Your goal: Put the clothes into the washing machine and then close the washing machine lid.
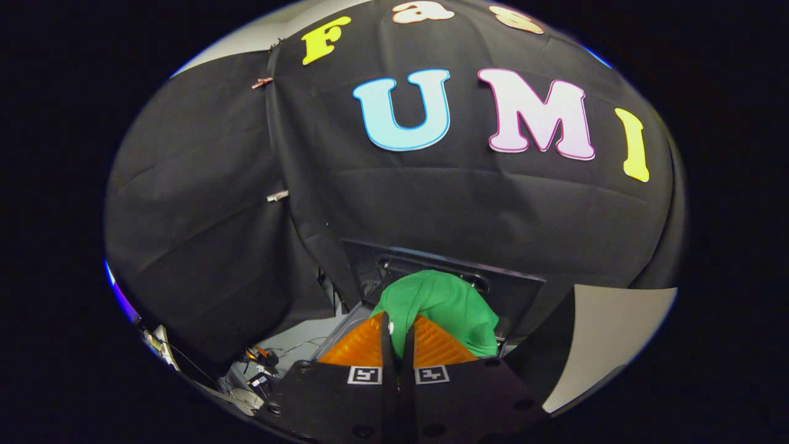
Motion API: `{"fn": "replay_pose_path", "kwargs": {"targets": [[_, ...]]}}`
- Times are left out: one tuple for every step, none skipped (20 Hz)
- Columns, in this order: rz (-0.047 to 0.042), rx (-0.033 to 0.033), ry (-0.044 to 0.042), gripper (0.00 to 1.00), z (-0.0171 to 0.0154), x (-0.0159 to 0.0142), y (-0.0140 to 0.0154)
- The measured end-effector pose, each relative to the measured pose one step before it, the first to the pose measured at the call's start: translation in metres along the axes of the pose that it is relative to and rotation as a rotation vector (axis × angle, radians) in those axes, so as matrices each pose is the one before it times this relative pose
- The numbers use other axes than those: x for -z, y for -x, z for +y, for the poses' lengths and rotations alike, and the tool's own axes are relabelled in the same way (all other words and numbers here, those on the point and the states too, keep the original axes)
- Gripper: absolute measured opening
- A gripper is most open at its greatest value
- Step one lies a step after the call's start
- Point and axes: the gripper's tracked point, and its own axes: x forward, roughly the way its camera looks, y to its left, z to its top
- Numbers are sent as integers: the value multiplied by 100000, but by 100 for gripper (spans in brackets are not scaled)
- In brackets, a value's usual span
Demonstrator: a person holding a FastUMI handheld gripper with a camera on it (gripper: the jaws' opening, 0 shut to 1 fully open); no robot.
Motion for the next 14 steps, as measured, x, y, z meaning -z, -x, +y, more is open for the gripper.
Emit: {"fn": "replay_pose_path", "kwargs": {"targets": [[2509,-759,-67,5,51,860,-1025],[2333,-788,-229,5,90,851,-1036],[1870,-384,-221,5,-61,696,-860],[1405,-241,-29,5,-102,534,-888],[1207,-74,420,5,-115,455,-808],[1145,-225,480,5,-44,482,-835],[1585,-193,344,5,-184,656,-751],[1874,-129,22,5,-190,664,-767],[1914,-148,-166,5,-153,489,-612],[1905,19,-278,5,-121,467,-610],[1429,154,-13,5,-108,292,-324],[1490,282,374,5,-162,359,-385],[1187,203,330,5,-166,375,-382],[1097,144,155,5,-184,294,-321]]}}
